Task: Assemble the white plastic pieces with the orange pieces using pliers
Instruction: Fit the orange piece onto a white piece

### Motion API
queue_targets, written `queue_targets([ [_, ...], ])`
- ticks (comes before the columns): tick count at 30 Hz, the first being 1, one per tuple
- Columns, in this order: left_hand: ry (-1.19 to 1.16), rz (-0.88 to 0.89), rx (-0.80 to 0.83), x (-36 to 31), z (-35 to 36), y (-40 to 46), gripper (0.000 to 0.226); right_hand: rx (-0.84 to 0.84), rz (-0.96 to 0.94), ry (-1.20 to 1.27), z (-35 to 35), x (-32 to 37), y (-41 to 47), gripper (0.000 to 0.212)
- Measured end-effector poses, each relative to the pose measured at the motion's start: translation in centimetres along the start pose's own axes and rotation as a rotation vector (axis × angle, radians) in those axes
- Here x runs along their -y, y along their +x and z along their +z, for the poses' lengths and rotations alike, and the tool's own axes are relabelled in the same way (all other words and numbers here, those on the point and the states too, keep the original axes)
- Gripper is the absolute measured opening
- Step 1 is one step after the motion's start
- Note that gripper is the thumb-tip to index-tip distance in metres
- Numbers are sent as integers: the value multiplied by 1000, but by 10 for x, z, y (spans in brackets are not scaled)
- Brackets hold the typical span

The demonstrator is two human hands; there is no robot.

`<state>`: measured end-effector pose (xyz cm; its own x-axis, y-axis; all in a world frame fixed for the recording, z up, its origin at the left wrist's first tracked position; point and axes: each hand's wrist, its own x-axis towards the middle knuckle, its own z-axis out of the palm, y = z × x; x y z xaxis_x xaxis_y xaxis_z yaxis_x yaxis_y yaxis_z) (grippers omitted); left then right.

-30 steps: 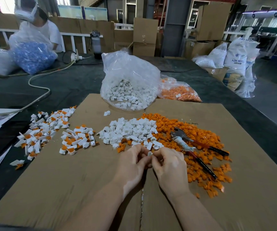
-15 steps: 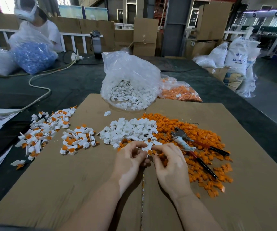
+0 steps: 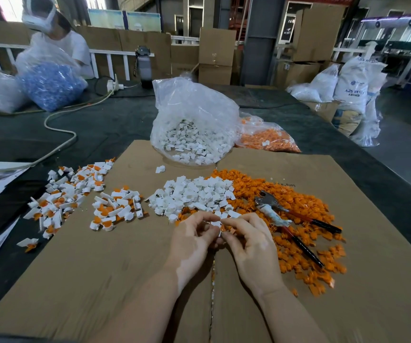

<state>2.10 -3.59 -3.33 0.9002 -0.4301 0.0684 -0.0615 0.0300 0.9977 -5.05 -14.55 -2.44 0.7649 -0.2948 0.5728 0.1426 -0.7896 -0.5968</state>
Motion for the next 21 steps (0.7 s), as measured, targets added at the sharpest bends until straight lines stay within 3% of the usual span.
queue_targets([
  [17, 28, -31, -32, -9, 2, 4, 10, -11, -2, -128, -3, 0, 1, 24],
  [21, -99, -128, -43, -15, 6, 6, 10, -52, 145, -317, -22, -5, 16, 33],
])
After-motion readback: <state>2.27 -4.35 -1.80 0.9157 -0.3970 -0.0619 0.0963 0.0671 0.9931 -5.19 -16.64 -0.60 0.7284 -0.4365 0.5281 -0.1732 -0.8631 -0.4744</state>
